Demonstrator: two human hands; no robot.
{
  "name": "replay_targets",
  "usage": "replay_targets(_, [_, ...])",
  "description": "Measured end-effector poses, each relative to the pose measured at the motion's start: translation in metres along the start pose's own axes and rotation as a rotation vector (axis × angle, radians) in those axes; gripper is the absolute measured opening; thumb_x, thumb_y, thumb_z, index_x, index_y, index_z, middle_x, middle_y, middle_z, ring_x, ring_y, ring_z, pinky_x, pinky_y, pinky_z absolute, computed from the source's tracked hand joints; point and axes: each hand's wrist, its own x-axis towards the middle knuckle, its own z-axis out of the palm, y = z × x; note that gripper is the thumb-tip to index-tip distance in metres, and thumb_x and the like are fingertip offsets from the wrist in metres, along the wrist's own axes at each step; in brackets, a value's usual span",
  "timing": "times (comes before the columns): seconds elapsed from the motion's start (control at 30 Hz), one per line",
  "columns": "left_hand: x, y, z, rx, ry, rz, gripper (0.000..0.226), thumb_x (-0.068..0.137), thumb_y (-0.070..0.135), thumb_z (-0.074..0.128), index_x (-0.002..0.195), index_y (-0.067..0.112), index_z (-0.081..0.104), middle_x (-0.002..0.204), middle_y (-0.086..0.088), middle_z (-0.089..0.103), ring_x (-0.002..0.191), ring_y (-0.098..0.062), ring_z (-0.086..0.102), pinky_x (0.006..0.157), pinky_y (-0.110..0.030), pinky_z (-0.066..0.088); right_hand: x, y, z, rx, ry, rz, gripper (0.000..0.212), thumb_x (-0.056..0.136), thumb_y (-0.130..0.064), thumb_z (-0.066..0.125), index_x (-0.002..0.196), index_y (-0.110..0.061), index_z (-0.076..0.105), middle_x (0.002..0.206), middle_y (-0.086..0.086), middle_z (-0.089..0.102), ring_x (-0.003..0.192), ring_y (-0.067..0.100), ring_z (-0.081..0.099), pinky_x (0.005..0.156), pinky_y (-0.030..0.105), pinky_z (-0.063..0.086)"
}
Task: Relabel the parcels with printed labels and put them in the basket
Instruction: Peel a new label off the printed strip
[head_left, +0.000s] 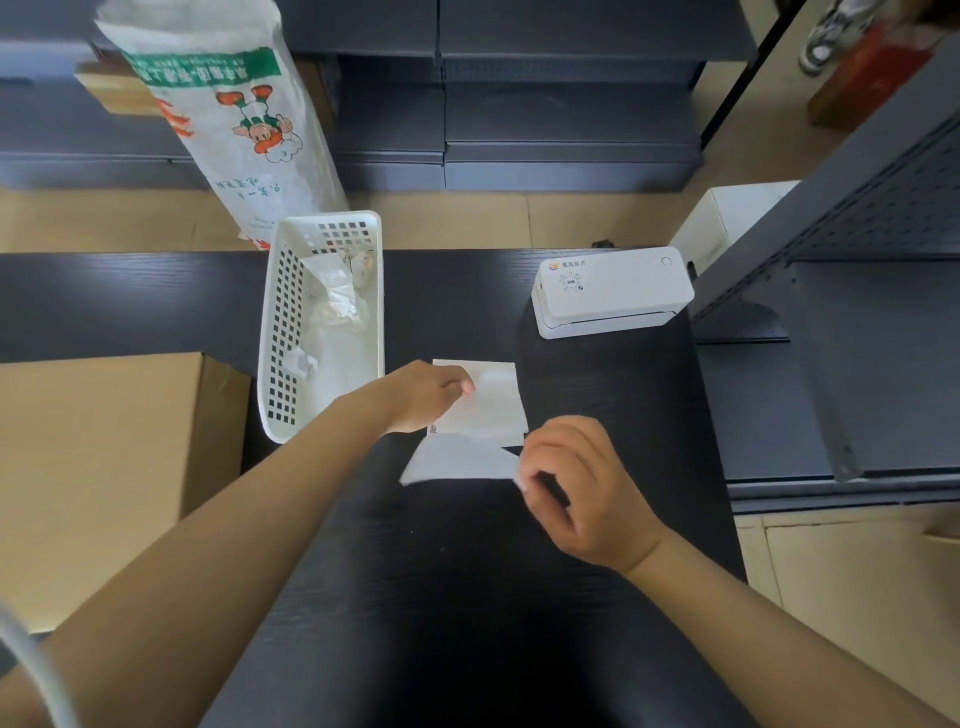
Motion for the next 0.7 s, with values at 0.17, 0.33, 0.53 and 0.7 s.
replay_targets(0.17, [-0.001, 0.000, 0.003, 0.069, -0.010, 0.007, 0.036, 0.102, 0.035, 0.027, 0.128, 0.033, 0.051, 0.117, -0.002, 0.058, 0.095, -0.020, 0.056, 0.080, -0.031, 0.040, 0.028, 0.009, -0.008, 0.068, 0.311, 0.375, 0.006, 0.094, -0.015, 0.051, 0.094, -0.021, 0.051, 0.093, -0.015, 0.048, 0.089, 0.004, 0.047, 0.082, 0.016, 0.039])
replay_targets(0.33, [-0.011, 0.006, 0.007, 0.048, 0.103, 0.060, 0.030, 0.099, 0.021, 0.035, 0.116, 0.017, 0.059, 0.090, 0.008, 0.058, 0.070, -0.010, 0.058, 0.057, -0.020, 0.039, 0.041, 0.019, -0.001, 0.118, 0.248, 0.548, 0.026, 0.094, -0.014, 0.057, 0.095, -0.038, 0.044, 0.093, -0.024, 0.045, 0.090, 0.004, 0.050, 0.079, 0.007, 0.038])
replay_targets(0.53, [-0.032, 0.009, 0.005, -0.093, 0.231, 0.117, 0.033, 0.099, 0.014, 0.038, 0.127, 0.014, 0.055, 0.120, -0.003, 0.064, 0.078, -0.010, 0.059, 0.061, -0.014, 0.039, 0.044, 0.015, 0.003, 0.166, 0.206, 0.589, 0.013, 0.096, -0.021, 0.054, 0.094, -0.031, 0.045, 0.095, -0.011, 0.051, 0.088, 0.005, 0.051, 0.076, 0.005, 0.037])
replay_targets(0.7, [-0.065, 0.010, 0.000, -0.304, 0.357, 0.114, 0.028, 0.101, 0.020, 0.041, 0.124, 0.022, 0.057, 0.113, 0.014, 0.063, 0.101, -0.008, 0.060, 0.080, -0.021, 0.044, 0.063, 0.001, 0.003, 0.266, 0.230, 0.684, 0.022, 0.095, -0.021, 0.057, 0.088, -0.039, 0.046, 0.090, -0.009, 0.059, 0.082, 0.003, 0.056, 0.072, 0.007, 0.042])
